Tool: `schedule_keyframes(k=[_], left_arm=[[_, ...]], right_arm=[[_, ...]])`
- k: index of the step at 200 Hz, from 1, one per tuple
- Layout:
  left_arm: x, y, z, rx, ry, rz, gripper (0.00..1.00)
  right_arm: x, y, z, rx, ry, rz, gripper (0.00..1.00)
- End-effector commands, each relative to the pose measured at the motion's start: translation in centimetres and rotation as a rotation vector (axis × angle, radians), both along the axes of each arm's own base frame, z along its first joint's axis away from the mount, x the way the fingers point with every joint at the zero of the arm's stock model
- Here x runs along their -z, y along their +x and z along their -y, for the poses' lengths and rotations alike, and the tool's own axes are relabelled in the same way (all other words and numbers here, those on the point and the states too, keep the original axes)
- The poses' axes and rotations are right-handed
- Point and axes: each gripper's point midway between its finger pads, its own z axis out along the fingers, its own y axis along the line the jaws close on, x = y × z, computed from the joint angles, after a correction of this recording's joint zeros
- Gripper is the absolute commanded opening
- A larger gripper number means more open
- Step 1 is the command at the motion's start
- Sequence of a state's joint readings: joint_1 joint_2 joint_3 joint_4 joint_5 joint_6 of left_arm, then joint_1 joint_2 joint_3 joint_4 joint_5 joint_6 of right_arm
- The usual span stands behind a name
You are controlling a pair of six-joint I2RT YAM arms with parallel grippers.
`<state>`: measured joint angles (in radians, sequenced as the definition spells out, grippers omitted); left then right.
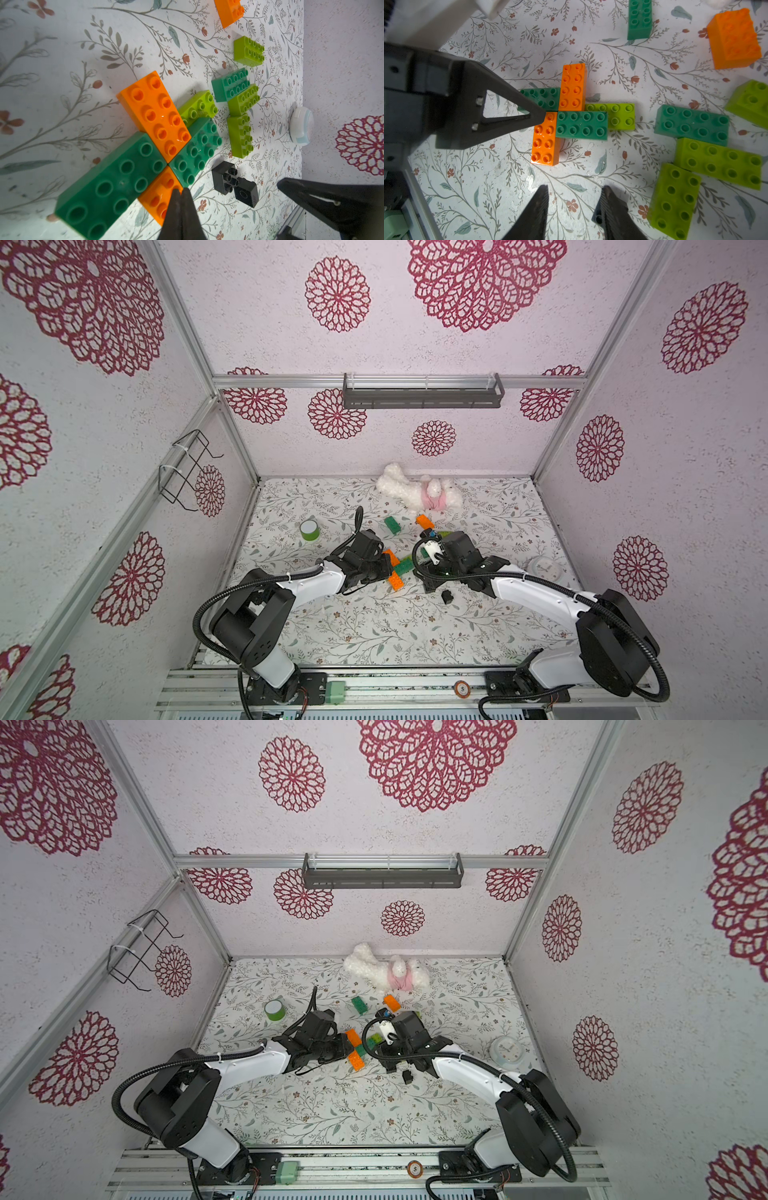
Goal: Assemble a small pinwheel with lego
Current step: Adjust the lego brick at the center of the board.
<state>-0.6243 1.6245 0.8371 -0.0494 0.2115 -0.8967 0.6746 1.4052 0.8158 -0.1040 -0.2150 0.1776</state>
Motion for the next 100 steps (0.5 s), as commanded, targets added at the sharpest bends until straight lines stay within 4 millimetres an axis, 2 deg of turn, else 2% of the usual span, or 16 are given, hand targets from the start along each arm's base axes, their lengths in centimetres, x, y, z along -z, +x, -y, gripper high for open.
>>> schedule_keyframes(k=[1,100], left_arm=[[0.1,0.5,-0.3,-0.008,0.016,0.003,0.00],[1.4,0.6,-0.9,-0.024,0.042,-0.020,0.00]], right_arm=[[-0.6,-0.1,0.0,0.004,0.020,0.003,0.45],[-0.5,-0.1,-0.2,-0.007,0.019,0.002,0.45]])
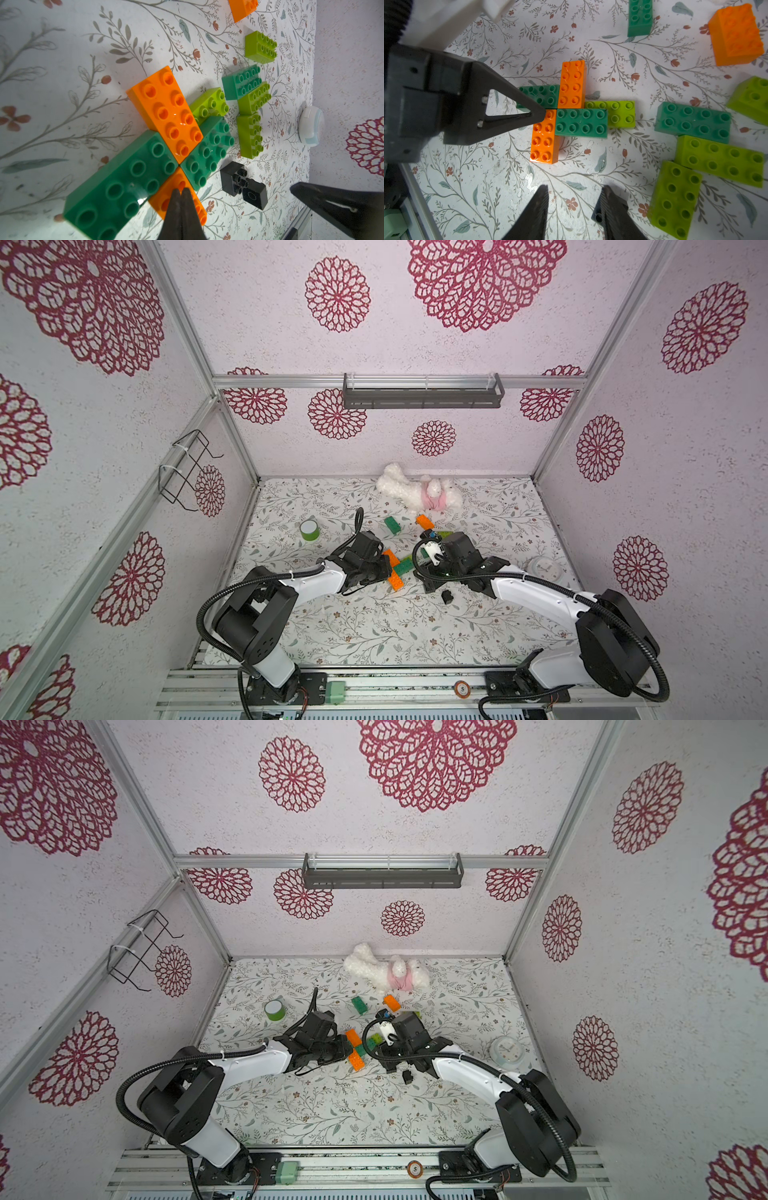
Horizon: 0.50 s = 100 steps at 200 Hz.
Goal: Assemble a small pinwheel with lego
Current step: Adjust the lego brick at the center of the board.
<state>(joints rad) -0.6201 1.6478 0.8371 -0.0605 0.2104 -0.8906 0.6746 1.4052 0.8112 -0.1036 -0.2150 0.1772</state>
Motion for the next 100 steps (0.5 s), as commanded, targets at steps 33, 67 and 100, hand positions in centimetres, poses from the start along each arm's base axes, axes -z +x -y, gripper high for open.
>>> schedule_keyframes(k=[33,67,100], left_arm=[[0.9,0.8,-1.1,-0.043,0.035,-0.012,0.00],[1.8,0.8,-1.9,-0.080,0.036,-0.053,0.00],[2.9,0.6,-2.5,-0.112,0.028,-0.119,0.00]], right_arm=[[-0.7,0.0,-0.2,-0.007,0.022,0.002,0.45],[-0.7,-0.2,-0.3,-0.013,0.023,-0.006,0.45],[-0.5,-0.4,-0.3,-0.019,0.021,-0.018,0.45]])
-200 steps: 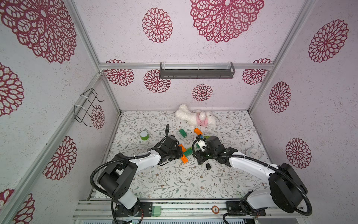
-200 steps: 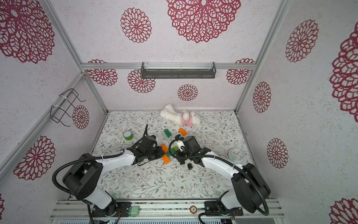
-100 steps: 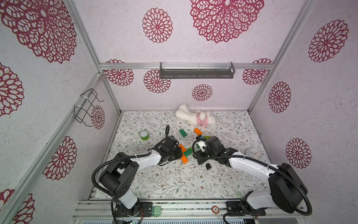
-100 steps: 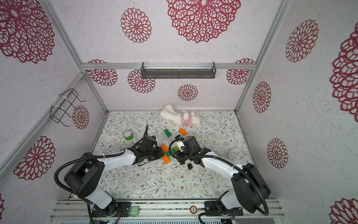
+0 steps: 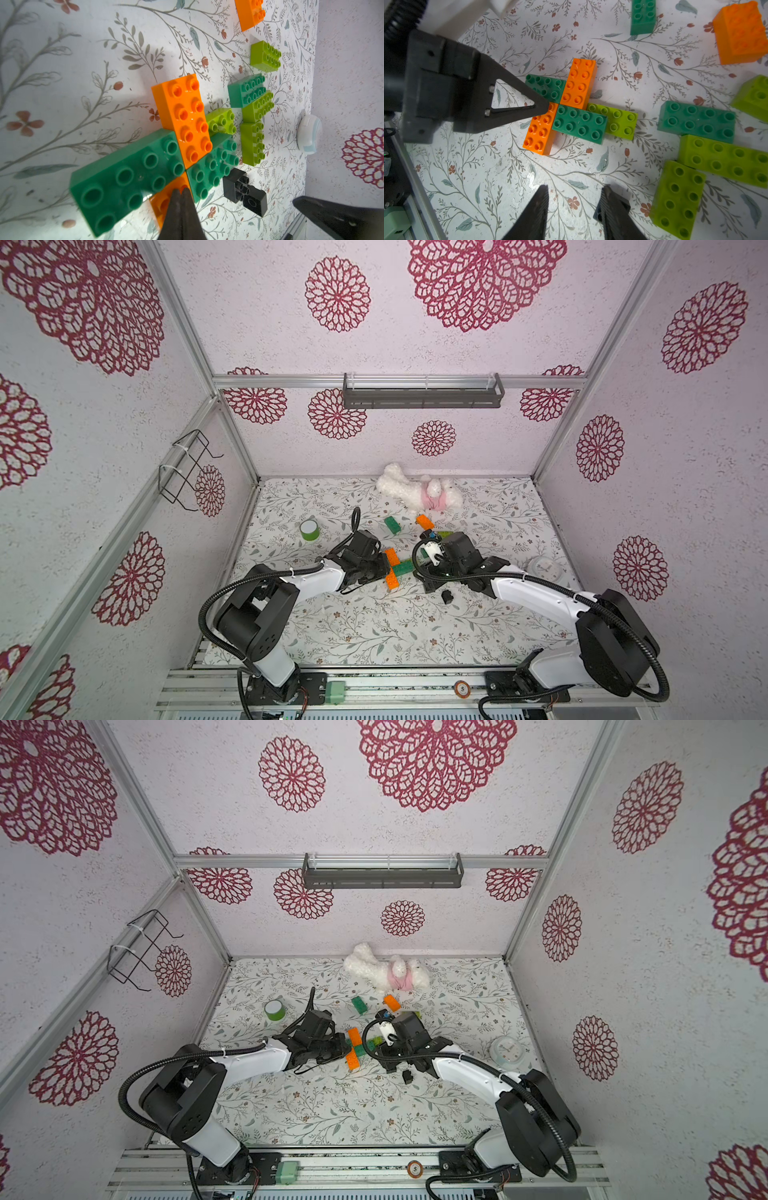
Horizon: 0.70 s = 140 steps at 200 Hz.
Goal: Assemble a small pinwheel with lego
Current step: Adjust the lego brick at the center of the board.
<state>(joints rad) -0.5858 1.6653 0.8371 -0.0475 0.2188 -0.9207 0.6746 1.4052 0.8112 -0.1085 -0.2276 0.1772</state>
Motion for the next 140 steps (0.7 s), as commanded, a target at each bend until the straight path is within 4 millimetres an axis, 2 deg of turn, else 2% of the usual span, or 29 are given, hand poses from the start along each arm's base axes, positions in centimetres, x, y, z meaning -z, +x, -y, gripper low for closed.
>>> schedule_keyframes(k=[1,33,71,88,110,140], left_arm=[[2.5,-0.3,-1.7,-0.060,0.039,-0.098,0.00],[3.5,-0.5,-1.9,-0.066,0.035,-0.145,0.00],[3.3,-0.5,-1.8,-0.059,0.026,-0.147,0.00],[2.6,-0.3,-1.3,-0.043,0.000,-0.131,0.00],[0.4,0.7,0.0,-0.006,-0.075,-0.077,0.00],[-4.9,2.1,2.2,0.076,-0.182,0.039,0.00]], right_arm=[[-0.6,-0.2,-0.2,-0.010,0.018,-0.007,0.45],[-0.4,-0.3,-0.1,-0.012,0.017,-0.013,0.44],[-0.6,-0.3,0.0,-0.010,0.015,-0.006,0.45],[-0.8,-0.3,0.0,-0.008,0.018,-0.002,0.45],[-0.9,-0.1,0.1,0.002,0.016,0.007,0.45],[-1.8,0.4,0.3,0.020,0.026,0.029,0.47]])
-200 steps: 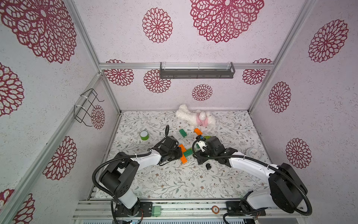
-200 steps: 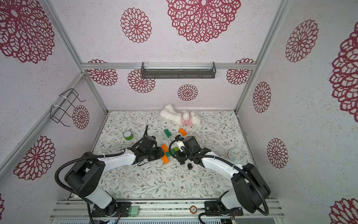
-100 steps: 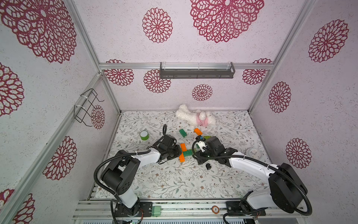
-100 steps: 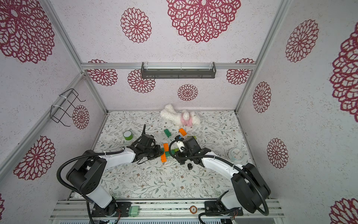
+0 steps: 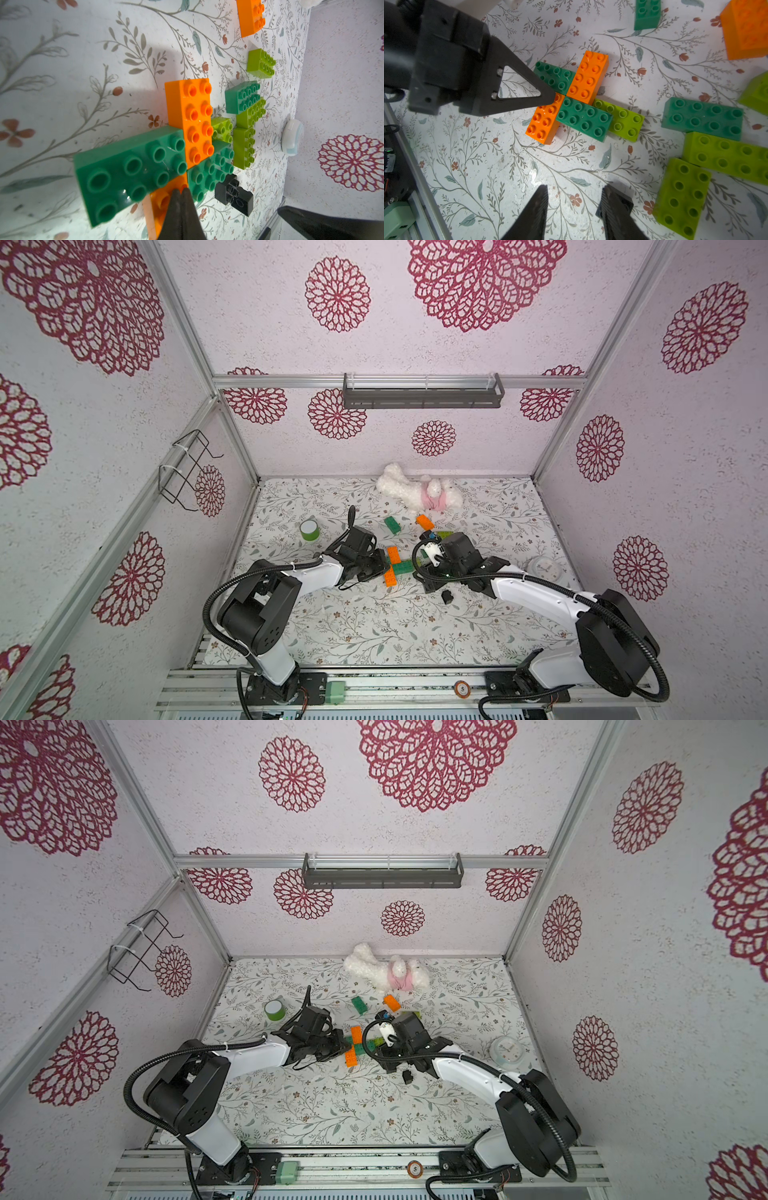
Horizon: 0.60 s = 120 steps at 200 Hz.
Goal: Assemble a small pinwheel with lego
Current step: Adjust the lego brick at the center of the board, then pick up the lego brick from the center of the board.
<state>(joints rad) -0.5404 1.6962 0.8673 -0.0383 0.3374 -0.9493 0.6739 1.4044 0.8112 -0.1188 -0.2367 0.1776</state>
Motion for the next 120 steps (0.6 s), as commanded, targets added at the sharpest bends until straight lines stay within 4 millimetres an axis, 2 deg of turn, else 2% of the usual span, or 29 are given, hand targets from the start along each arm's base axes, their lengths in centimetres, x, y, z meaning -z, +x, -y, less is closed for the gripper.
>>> schedule_keyframes(k=[1,26,50,72,81,87,89,120], left_arm=[[-4.6,1.5,1.7,0.060,-0.096,0.102,0.00],[-9.2,2.2,2.6,0.097,-0.156,0.201,0.00],[-13.1,2.1,2.2,0.113,-0.186,0.300,0.00],[-16.1,1.4,0.7,0.103,-0.140,0.411,0.10],[-16.8,1.2,-0.5,0.084,-0.095,0.456,0.18],[-17.2,1.0,-1.2,0.074,-0.061,0.486,0.26],[-17.3,0.9,-1.5,0.070,-0.051,0.496,0.29],[-18.7,-0.2,-5.0,0.012,0.075,0.599,0.77]], right_arm=[[-1.9,0.6,0.3,0.027,0.026,0.041,0.48],[-3.0,1.4,0.7,0.060,0.045,0.063,0.54],[-4.6,2.1,1.3,0.094,0.077,0.093,0.62],[-5.7,2.4,1.6,0.109,0.089,0.106,0.71],[-5.8,2.5,1.7,0.113,0.086,0.103,0.78],[-5.8,2.6,1.8,0.119,0.085,0.099,0.96],[-5.8,2.7,1.9,0.124,0.083,0.097,0.98],[-5.1,3.6,2.8,0.186,0.074,0.043,0.99]])
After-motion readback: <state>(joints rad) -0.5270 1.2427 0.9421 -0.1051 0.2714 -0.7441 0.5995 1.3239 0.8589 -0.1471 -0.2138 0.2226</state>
